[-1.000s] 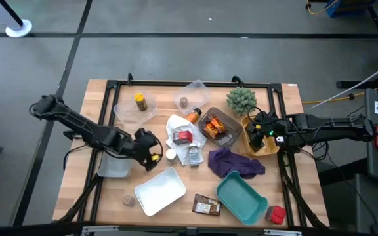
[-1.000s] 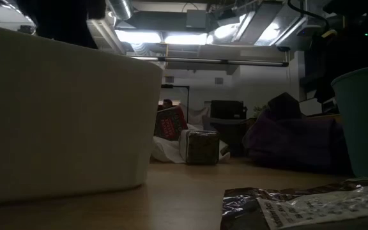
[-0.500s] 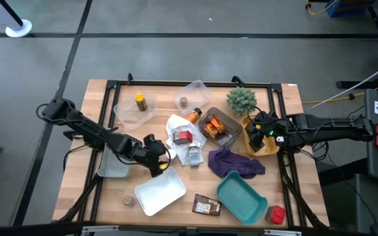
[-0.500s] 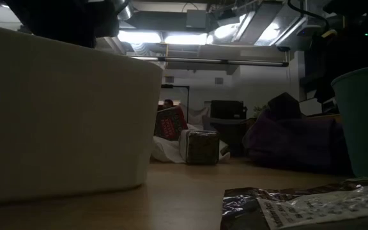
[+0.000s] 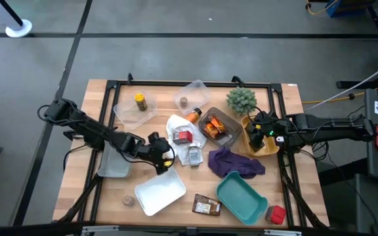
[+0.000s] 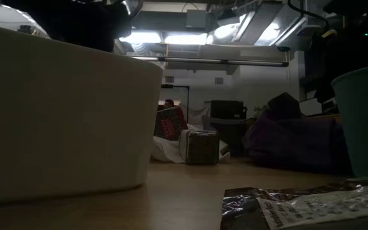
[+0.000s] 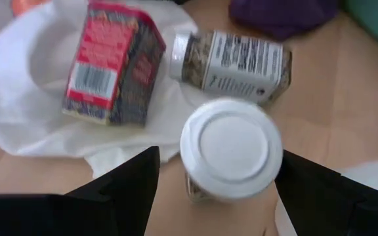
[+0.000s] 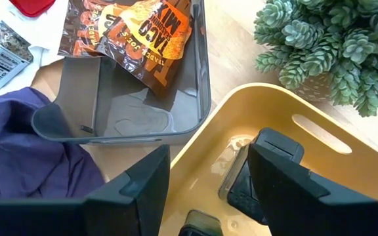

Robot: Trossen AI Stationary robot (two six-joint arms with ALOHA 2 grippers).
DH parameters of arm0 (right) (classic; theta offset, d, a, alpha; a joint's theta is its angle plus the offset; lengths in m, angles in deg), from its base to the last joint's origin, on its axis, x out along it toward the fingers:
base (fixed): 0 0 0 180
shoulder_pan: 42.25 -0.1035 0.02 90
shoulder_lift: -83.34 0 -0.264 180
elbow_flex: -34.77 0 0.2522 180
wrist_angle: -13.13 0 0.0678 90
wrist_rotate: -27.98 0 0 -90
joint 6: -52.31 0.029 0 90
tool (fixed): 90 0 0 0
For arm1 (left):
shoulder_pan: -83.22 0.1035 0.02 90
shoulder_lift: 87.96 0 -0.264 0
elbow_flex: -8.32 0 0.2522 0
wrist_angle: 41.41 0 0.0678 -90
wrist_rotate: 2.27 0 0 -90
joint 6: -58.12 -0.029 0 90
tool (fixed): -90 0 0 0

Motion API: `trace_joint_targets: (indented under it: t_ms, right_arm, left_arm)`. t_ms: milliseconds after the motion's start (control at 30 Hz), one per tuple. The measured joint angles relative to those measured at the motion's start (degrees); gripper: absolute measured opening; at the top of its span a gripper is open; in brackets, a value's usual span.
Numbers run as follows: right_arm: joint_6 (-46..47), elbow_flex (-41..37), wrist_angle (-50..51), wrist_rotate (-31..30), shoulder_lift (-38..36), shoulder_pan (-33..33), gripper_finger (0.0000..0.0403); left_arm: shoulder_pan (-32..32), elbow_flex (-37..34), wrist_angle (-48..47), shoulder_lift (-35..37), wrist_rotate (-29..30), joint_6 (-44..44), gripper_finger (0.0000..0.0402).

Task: Sort spices by type
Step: Put the left white spice bottle into the white bin

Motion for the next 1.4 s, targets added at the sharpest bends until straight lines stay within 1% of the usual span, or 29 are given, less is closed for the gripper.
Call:
trace_joint_targets:
  t_ms: [333,533,633,800,1033,1267,1400]
  right_arm:
    - [0.0,0.0,0.0,0.0,0.0,0.0,0.0205]
    - [0.0,0.0,0.0,0.0,0.0,0.0,0.0205]
    - [0.0,0.0,0.0,0.0,0.0,0.0,0.0205]
    - [0.0,0.0,0.0,0.0,0.0,0.0,0.0205]
    - [0.0,0.0,0.0,0.0,0.0,0.0,0.0205]
    - [0.0,0.0,-0.1,0.0,0.0,0.0,0.0205]
    - [0.0,0.0,-0.1,0.0,0.0,0.0,0.0205]
  left_arm:
    - [2.2,0.0,-0.2,0.0,0.0,0.1,0.0274]
    - [2.2,0.0,-0.2,0.0,0.0,-1.5,0.0271]
    - [2.2,0.0,-0.2,0.0,0.0,-1.5,0.0249]
    - [2.2,0.0,-0.2,0.0,0.0,-1.4,0.0188]
    - [2.2,0.0,-0.3,0.6,-0.1,-1.3,0.0186]
    - [2.2,0.6,0.1,5.1,0.1,-2.4,0.0186]
    - [2.2,2.8,0.6,9.6,0.1,-6.3,0.0186]
